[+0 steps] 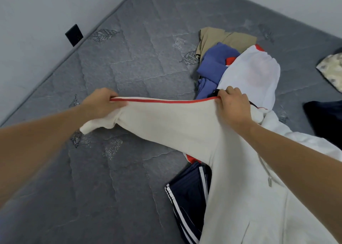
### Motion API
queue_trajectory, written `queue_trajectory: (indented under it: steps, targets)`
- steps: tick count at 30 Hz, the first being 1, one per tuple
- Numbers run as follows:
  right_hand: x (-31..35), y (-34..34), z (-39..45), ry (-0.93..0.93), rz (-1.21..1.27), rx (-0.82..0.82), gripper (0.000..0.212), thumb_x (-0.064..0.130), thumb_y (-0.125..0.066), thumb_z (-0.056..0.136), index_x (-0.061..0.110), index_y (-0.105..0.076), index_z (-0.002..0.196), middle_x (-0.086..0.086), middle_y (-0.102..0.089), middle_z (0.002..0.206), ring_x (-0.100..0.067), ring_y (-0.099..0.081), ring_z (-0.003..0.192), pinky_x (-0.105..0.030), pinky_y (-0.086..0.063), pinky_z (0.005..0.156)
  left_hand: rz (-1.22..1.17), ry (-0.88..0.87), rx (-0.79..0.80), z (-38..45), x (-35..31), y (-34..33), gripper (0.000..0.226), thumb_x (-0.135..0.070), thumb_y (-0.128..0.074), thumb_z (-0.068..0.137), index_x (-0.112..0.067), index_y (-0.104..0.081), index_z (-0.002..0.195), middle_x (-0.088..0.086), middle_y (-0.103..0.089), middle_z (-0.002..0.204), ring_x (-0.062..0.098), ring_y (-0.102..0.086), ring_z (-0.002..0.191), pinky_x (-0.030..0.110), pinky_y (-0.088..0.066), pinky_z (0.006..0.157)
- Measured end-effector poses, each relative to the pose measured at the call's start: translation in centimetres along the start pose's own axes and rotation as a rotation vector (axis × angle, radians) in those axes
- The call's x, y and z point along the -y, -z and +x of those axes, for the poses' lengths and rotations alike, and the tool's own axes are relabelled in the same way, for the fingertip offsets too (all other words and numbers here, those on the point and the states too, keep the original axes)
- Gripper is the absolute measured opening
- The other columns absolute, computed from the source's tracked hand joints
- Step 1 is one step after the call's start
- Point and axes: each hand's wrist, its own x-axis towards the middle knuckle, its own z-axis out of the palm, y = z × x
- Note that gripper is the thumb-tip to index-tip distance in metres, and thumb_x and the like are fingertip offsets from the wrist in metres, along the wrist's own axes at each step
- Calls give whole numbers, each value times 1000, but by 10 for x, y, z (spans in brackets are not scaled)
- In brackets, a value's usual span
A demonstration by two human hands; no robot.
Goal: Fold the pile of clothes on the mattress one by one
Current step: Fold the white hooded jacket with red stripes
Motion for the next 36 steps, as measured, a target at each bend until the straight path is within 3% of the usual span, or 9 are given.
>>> queue_trajectory:
  steps: [4, 7, 9, 12, 15, 19, 26, 31, 36]
  targets:
    - [7, 3, -8, -25, -67, -63, 24, 3, -66, 83, 9, -61, 106, -15, -52, 105, -37, -47, 99, -45, -35, 75, 378, 36, -321, 1, -6, -20, 24, -10, -70, 88, -10, -58, 108, 16, -51, 111, 38, -45, 106, 48, -44, 85]
    - [13, -1, -21, -2, -31, -68, 23, 7, -64, 83, 10, -59, 105, -14, -55, 104, -38, -51, 97, -46, -38, 75, 181, -317, -414, -25, -56, -53, 33, -5, -61, 90, -11, -58, 122, 14, -51, 120, 36, -50, 109, 49, -45, 86]
    - [13, -9, -35, 19, 33, -54, 20, 22, -59, 91, 12, -60, 108, -12, -57, 106, -35, -51, 99, -46, -42, 78, 71, -526, -148, -41, -87, -85, 42, -31, -51, 103, -24, -52, 144, 4, -50, 143, 29, -48, 128, 48, -42, 105]
    - [5, -19, -56, 94, 170, 31, 34, 32, -52, 93, 11, -62, 118, -13, -56, 115, -35, -49, 104, -47, -47, 86, 175, -330, 189, -51, -125, -130, 57, -53, -41, 105, -40, -31, 160, -4, -23, 169, 23, -19, 154, 48, -19, 125]
    - [-15, -8, -72, 120, 293, 44, 37, 30, -51, 94, 11, -61, 124, -12, -57, 119, -33, -50, 104, -44, -46, 87, 159, -160, 40, -59, -178, -147, 57, -45, -39, 106, -29, -28, 160, 8, -23, 168, 32, -21, 153, 53, -24, 123]
    - [-67, 18, -108, 48, 304, -25, 36, 30, -48, 96, 12, -62, 124, -9, -59, 121, -30, -55, 102, -43, -45, 86, 14, -376, -101, -84, -269, -159, 58, -43, -35, 108, -23, -28, 162, 10, -30, 167, 33, -30, 152, 50, -28, 122]
    - [-205, 45, -198, -117, 259, 70, 46, 36, -43, 105, 17, -50, 146, -9, -52, 145, -31, -51, 124, -45, -42, 100, 8, -646, -33, -136, -433, -211, 66, -49, -26, 100, -20, -43, 156, 6, -39, 163, 24, -37, 147, 43, -35, 117]
    - [-342, 54, -288, -217, 131, 188, 54, 43, -26, 110, 23, -29, 161, -6, -28, 168, -28, -26, 155, -46, -24, 126, 33, -722, 59, -186, -548, -295, 62, -49, -29, 104, -24, -33, 161, 1, -29, 168, 21, -26, 154, 41, -26, 126]
    - [-457, 41, -377, -175, 90, 103, 59, 43, -16, 109, 25, -24, 164, -6, -16, 173, -27, -15, 160, -49, -19, 128, 133, -826, 46, -228, -655, -382, 61, -48, -31, 110, -25, -17, 165, 2, -17, 172, 22, -20, 157, 39, -17, 129]
